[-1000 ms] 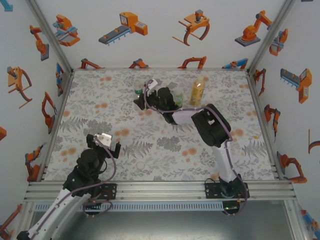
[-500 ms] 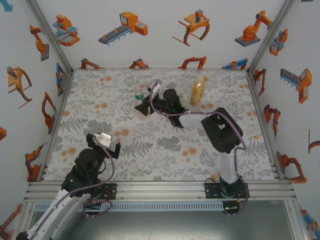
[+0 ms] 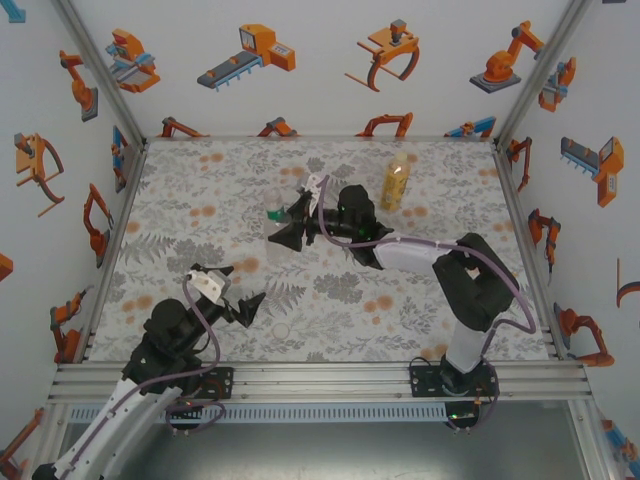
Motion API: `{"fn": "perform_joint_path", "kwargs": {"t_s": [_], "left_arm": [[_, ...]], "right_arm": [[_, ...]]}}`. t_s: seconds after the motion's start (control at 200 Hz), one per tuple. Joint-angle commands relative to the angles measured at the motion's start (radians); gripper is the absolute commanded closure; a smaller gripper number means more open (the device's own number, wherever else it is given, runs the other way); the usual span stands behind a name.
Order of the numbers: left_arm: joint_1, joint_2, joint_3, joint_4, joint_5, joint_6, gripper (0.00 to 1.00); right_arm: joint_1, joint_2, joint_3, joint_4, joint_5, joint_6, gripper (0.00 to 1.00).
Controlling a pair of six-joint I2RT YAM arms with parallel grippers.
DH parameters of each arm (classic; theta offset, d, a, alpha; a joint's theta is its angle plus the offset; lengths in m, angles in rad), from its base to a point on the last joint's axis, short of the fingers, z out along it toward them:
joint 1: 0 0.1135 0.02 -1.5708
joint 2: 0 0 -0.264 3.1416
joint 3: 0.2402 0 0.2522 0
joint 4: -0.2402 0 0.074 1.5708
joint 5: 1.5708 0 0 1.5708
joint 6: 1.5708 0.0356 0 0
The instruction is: Screw on the bottle caps
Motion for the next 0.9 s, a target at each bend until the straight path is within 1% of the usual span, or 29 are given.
{"fn": "perform_joint_path", "kwargs": {"t_s": [0.0, 0.115, 0.245, 0.421, 0.481, 0.536, 0.656, 0.791, 0.831, 0.891], "left_arm": [[0.005, -0.011, -0.007, 0.103, 0.123, -0.094, 0.03], [0.005, -0.01, -0.009, 0.136, 0.209, -0.137, 0.03], [0.005, -0.011, -0.022, 0.21, 0.29, -0.181, 0.03], [0.005, -0.011, -0.028, 0.255, 0.346, -0.204, 0.03], [0.004, -0.011, -0.031, 0.279, 0.372, -0.215, 0.03], [0.003, -0.009, -0.031, 0.294, 0.395, -0.223, 0.0], [0.001, -0.011, -0.024, 0.301, 0.408, -0.238, 0.04], [0.0, -0.011, -0.015, 0.294, 0.402, -0.242, 0.08], [0.0, -0.011, -0.014, 0.298, 0.402, -0.242, 0.12], [0.001, -0.011, -0.009, 0.294, 0.402, -0.24, 0.22]], "right_arm": [[0.045, -0.059, -0.02, 0.033, -0.114, 0.023, 0.83], [0.084, -0.086, -0.051, 0.08, -0.142, 0.06, 0.84], [0.118, -0.092, -0.098, 0.264, -0.17, 0.19, 0.84], [0.15, -0.085, -0.137, 0.5, -0.194, 0.357, 0.85], [0.159, -0.08, -0.137, 0.546, -0.216, 0.399, 0.85], [0.168, -0.078, -0.132, 0.563, -0.237, 0.424, 0.85], [0.193, -0.081, -0.123, 0.564, -0.282, 0.431, 0.86], [0.221, -0.081, -0.11, 0.564, -0.303, 0.437, 0.86], [0.227, -0.078, -0.106, 0.565, -0.303, 0.437, 0.86], [0.235, -0.076, -0.105, 0.564, -0.301, 0.434, 0.86]]}}
